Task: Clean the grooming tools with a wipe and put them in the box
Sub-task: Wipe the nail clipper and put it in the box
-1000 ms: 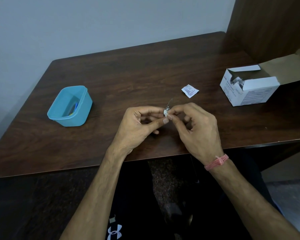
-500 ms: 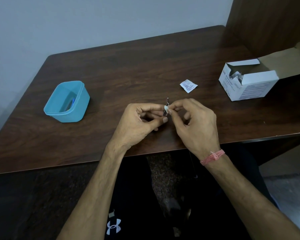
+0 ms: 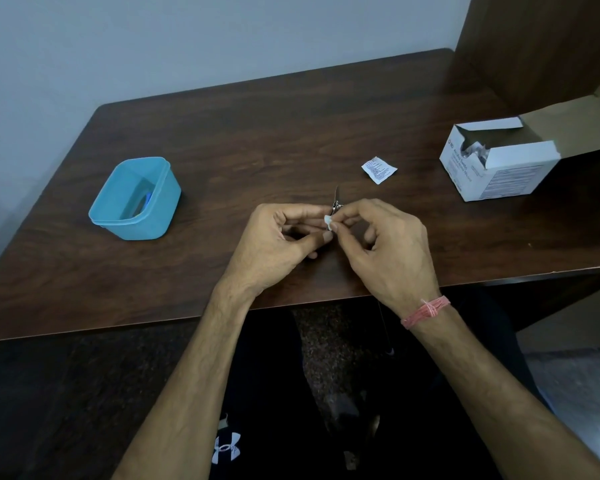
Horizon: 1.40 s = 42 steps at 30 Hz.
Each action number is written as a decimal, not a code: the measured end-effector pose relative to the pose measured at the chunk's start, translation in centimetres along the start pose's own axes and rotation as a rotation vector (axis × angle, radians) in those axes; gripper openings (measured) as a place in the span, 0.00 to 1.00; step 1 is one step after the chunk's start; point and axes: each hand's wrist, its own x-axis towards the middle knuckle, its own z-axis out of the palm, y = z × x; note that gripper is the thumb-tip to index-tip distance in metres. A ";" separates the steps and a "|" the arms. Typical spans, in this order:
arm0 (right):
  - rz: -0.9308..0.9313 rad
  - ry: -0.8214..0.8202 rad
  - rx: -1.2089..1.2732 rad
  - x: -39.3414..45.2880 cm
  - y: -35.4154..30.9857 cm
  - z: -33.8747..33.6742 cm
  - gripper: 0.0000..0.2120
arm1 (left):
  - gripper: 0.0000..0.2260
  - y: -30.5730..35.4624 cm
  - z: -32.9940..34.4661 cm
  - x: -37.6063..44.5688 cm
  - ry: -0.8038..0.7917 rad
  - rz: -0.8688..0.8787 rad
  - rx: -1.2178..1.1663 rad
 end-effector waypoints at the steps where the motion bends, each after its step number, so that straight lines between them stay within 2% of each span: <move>1: 0.009 0.013 0.005 0.0 0.0 0.0 0.04 | 0.14 0.1 0.0 0.0 -0.002 0.002 -0.003; 3: 0.036 0.044 0.011 0.1 0.0 -0.1 0.04 | 0.13 0.1 -0.1 -0.1 -0.016 0.004 -0.003; 13: 0.002 -0.071 0.005 0.1 0.2 0.0 0.05 | 0.16 0.1 0.0 -0.2 0.019 -0.014 -0.039; 22: 0.074 -0.091 0.056 1.8 0.3 -0.5 0.05 | 0.15 0.4 -0.2 0.1 0.001 -0.005 -0.038; 26: -0.047 -0.133 -0.058 3.2 0.5 -1.0 0.04 | 0.15 0.0 -0.3 0.2 0.043 -0.010 -0.056; 32: -0.251 -0.251 -0.101 2.7 1.2 -0.8 0.03 | 0.15 -0.3 -0.2 0.2 0.075 0.000 -0.055; 37: -0.218 -0.301 -0.017 2.5 1.5 -1.0 0.08 | 0.15 -0.4 0.1 0.2 0.103 -0.015 -0.020; 42: -0.196 -0.260 0.013 2.7 2.0 -0.7 0.07 | 0.15 -0.2 0.0 0.0 0.062 -0.007 -0.004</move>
